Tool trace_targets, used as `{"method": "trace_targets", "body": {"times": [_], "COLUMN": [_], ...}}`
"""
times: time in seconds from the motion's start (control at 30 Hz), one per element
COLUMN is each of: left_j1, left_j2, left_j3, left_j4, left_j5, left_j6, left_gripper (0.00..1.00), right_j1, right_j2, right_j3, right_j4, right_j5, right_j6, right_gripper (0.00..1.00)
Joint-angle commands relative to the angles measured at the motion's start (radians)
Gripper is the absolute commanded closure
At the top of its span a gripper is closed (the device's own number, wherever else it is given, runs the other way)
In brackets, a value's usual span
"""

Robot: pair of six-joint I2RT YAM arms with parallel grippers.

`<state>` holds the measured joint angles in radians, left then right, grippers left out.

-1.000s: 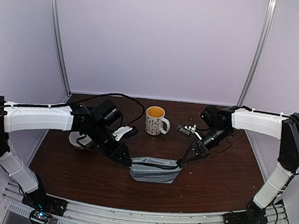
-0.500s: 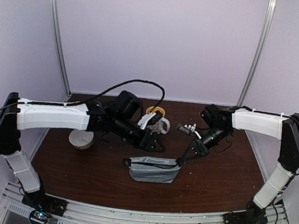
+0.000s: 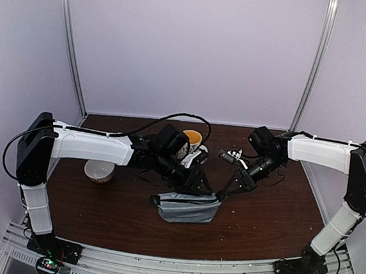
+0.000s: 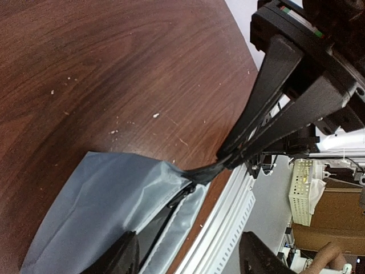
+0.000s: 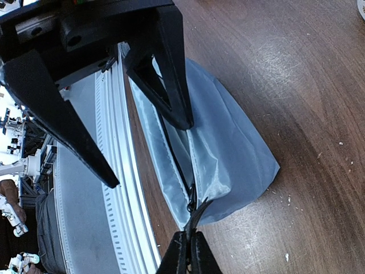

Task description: Sort the hair-cutting tools

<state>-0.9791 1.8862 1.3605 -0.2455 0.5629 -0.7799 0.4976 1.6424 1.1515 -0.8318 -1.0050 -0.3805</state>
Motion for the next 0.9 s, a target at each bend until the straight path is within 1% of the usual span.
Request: {"method": "trace_targets", "body": {"times": [0.0,0.17,0.33,0.43,0.57,0.87], "left_j1": [-0.005,-0.007,-0.007,-0.007,-0.007,-0.007], "left_j2": [0.052,0.090,0.107,0.122,0.147,0.162], "left_j3": [0.037,0.054,0.065,0.069,0.085,0.093], "left_j4": [0.070,0.070,0.049,0.067,0.085,0.110], "left_j5": [0.061,0.081,0.062,0.081,0.123,0.162], "left_j6": [-0.037,-0.051,-0.054,-0.055,-0.058,-0.061], "left_gripper": [0.38,0.38,0.34,0.34,0.36,0.40], "right_j1": [-0.004,-0.004,-0.004,-0.004,-0.004,-0.008], "right_j2": [-0.029,-0.034,-0.038,-0.037,-0.037,-0.034], "right_j3": [-0.011,-0.012,-0.015,-0.016,-0.017,-0.011], "right_j4": [0.030,0.028,0.027,0.024,0.023,0.024], "right_j5": [0.001,0.001,0.000,0.000,0.001,-0.001], "right_j6": [0.012,0.008,0.007,0.002,0.001,0.002], "right_gripper": [0.97,0.97,0.97,0.97,0.97,0.96]}}
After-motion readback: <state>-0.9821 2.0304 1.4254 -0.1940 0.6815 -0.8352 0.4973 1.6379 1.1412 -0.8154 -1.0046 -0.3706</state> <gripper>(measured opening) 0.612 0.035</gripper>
